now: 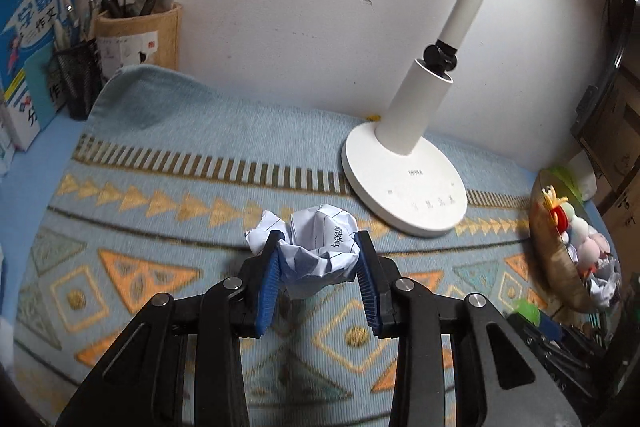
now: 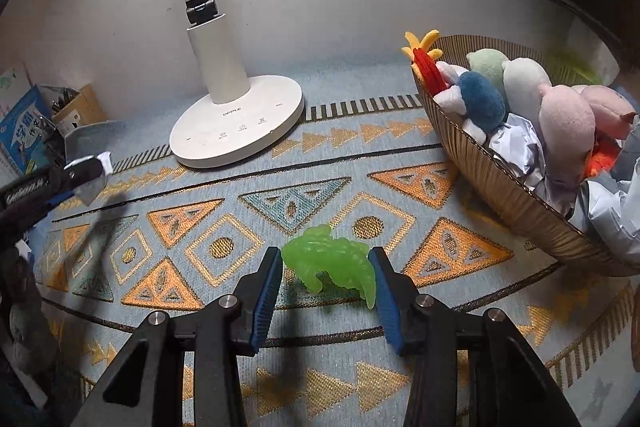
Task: Organize objects
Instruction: 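Lift the paper ball and green dinosaur off the rug, then carry the paper ball and green dinosaur to the bowl and release both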
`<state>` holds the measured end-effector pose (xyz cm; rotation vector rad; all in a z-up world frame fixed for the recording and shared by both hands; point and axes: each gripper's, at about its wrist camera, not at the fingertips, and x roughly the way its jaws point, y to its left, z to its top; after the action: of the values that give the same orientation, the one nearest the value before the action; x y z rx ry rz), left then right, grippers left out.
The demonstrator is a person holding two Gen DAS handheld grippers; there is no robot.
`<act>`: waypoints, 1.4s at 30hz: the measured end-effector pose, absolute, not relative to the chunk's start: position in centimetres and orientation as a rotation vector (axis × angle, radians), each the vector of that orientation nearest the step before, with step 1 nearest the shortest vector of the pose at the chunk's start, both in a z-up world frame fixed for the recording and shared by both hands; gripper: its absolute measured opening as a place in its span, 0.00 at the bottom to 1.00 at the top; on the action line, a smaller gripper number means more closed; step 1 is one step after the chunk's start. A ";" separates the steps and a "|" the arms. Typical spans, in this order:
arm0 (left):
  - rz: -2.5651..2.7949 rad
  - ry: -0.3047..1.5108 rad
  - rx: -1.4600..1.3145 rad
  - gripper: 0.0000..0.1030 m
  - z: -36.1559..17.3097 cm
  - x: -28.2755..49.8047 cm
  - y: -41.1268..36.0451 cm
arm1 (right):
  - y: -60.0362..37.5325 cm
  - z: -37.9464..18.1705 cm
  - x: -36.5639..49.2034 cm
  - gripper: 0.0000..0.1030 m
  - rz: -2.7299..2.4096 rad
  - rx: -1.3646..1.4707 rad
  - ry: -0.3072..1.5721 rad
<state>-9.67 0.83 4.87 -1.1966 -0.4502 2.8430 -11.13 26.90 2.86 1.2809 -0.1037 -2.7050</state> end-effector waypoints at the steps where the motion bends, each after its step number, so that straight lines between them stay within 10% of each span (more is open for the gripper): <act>1: 2.840 -0.450 -1.206 0.31 5.1 -8.3 -0.2 | 26.9 2.8 -11.1 0.42 -2.683 1.299 -0.106; 13: 2.846 -0.334 -1.245 0.31 2.7 -1.3 4.4 | 26.1 1.8 -6.7 0.43 -2.556 1.311 0.090; 17: 2.874 -0.286 -1.246 0.31 2.7 -1.6 4.8 | 26.0 1.7 -6.5 0.62 -2.541 1.301 0.088; 22: 2.908 -0.207 -1.243 0.31 2.7 -1.6 5.6 | 25.9 1.7 -6.6 0.62 -2.561 1.305 0.099; 42: 2.939 -0.105 -1.218 0.31 3.2 -1.1 6.7 | 26.7 2.9 -6.1 0.43 -2.616 1.227 0.054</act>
<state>-1.14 6.69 3.19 -1.2177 -0.1046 2.9391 -6.05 26.67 2.91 1.2273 0.0544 -2.6159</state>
